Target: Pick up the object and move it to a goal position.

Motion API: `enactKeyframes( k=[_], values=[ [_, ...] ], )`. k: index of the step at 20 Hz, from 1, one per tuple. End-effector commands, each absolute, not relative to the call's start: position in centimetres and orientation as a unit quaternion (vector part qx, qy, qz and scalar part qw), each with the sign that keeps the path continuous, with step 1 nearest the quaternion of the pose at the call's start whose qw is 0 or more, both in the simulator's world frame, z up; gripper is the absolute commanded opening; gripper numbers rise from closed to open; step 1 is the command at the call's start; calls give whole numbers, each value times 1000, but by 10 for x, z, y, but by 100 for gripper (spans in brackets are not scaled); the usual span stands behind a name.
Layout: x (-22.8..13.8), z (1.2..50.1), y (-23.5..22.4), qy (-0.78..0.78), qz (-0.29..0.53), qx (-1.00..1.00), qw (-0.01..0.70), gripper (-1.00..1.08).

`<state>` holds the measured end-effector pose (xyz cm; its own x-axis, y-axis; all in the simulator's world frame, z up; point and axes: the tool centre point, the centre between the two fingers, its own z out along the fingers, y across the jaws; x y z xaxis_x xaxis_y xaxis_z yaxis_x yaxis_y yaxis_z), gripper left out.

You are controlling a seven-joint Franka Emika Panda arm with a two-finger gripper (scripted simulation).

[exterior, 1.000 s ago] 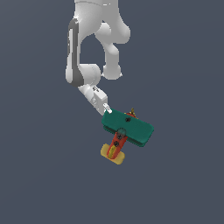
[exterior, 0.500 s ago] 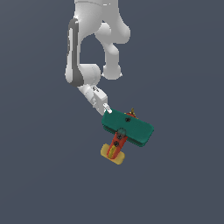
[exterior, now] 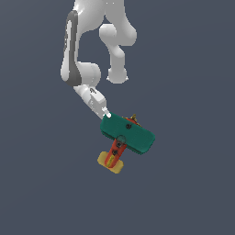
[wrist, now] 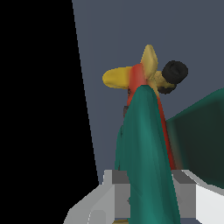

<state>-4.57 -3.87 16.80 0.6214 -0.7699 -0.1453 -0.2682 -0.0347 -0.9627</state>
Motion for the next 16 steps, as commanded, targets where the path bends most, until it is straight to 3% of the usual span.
enactKeyframes(
  k=[1, 16],
  values=[
    [-38, 184, -53, 377, -218, -686, 583, -100],
    [14, 290, -160, 377, -217, -687, 581, -100]
  ],
)
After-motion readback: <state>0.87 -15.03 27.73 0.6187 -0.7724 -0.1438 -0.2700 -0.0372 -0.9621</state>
